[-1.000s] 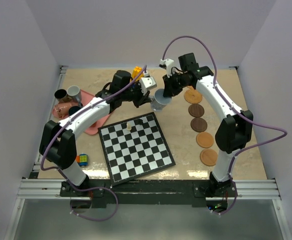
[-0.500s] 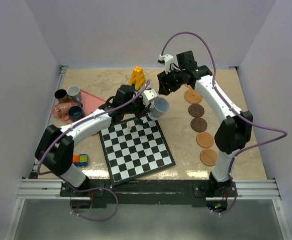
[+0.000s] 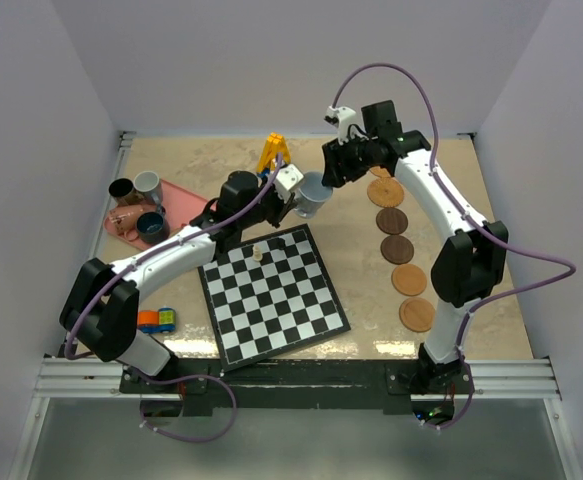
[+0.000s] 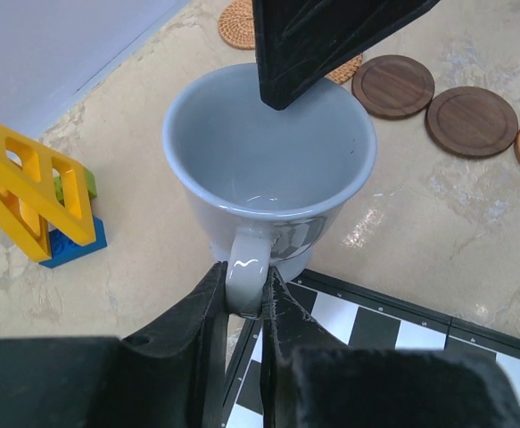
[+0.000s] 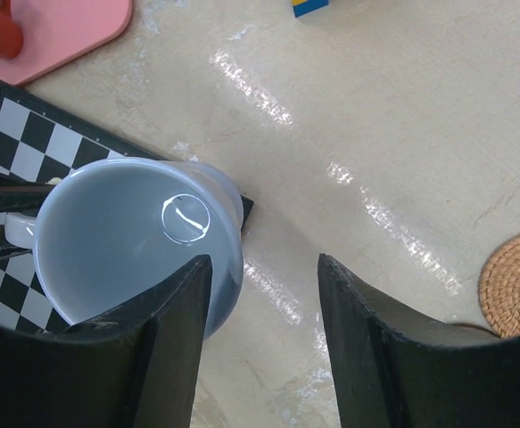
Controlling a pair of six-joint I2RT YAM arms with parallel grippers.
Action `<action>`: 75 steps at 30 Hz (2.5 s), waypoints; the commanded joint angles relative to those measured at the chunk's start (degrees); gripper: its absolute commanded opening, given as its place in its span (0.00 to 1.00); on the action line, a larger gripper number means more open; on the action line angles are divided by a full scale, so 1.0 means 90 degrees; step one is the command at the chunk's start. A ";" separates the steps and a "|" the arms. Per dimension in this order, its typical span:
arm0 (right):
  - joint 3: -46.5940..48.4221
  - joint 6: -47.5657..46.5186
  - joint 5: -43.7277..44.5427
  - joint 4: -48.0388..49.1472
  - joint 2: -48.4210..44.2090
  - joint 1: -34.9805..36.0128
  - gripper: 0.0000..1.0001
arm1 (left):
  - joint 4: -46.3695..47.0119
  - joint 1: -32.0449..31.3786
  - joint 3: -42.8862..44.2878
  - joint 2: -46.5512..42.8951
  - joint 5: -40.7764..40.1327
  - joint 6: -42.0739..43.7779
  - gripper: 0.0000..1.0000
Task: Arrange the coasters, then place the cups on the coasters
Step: Place the cup on the coaster.
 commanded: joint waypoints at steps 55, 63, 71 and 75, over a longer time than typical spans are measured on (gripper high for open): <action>0.1984 0.1995 0.2102 0.1707 0.1353 -0.1982 0.00 | -0.1629 0.1712 0.0756 -0.0507 -0.1198 -0.3350 1.00; 0.2267 0.2269 0.2199 0.1766 0.1870 -0.2109 0.00 | -0.1658 0.1712 0.0600 -0.0517 -0.1647 -0.3789 1.00; 0.2863 0.2191 0.2218 0.1541 0.2398 -0.2119 0.00 | -0.1443 0.1712 0.0375 -0.0624 -0.1891 -0.4005 1.00; 0.3000 0.2171 0.2179 0.1434 0.2574 -0.2293 0.00 | -0.1453 0.1712 0.0366 -0.0595 -0.1970 -0.4063 1.00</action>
